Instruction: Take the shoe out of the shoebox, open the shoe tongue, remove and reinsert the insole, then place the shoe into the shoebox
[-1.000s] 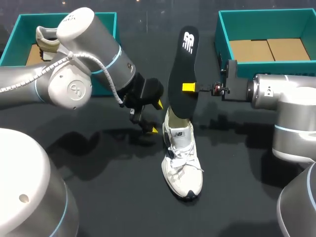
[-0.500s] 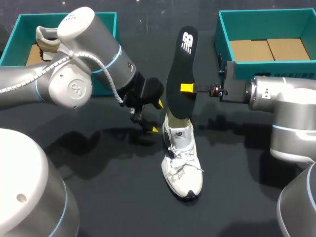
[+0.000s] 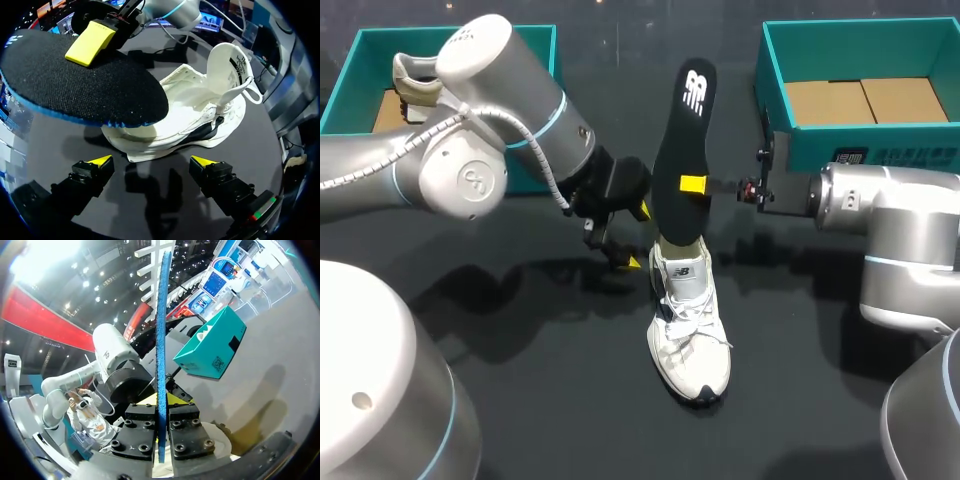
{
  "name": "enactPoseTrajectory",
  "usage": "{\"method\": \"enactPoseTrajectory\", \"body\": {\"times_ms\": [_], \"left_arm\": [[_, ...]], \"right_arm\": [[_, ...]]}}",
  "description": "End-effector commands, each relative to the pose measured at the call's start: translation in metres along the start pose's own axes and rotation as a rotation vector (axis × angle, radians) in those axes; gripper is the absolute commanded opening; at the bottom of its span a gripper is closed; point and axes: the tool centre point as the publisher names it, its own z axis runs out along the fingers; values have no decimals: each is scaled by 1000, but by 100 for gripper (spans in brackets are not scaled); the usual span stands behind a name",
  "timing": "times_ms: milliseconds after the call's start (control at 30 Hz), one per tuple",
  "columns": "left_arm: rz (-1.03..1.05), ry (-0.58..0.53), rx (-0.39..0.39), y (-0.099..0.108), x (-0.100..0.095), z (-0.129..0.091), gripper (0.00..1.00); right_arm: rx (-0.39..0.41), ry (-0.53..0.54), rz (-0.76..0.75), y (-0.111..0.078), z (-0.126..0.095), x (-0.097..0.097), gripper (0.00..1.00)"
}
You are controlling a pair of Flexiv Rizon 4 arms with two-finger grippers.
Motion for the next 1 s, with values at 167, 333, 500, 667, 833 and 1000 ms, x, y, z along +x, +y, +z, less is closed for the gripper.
{"method": "enactPoseTrajectory", "body": {"times_ms": [167, 333, 500, 667, 833, 1000], "left_arm": [[0, 0, -4, 0, 0, 1, 100], [0, 0, -4, 0, 0, 1, 100], [0, 0, -4, 0, 0, 1, 100], [0, 0, -4, 0, 0, 1, 100], [0, 0, -4, 0, 0, 1, 100], [0, 0, -4, 0, 0, 1, 100]], "right_arm": [[3, 12, -62, -11, -4, 7, 0], [8, 13, -104, -13, -6, 10, 0], [10, 15, -123, -14, -7, 11, 0], [11, 17, -135, -14, -9, 13, 0], [16, 28, -143, -16, -9, 13, 0], [25, 31, -146, -19, -10, 12, 0]]}}
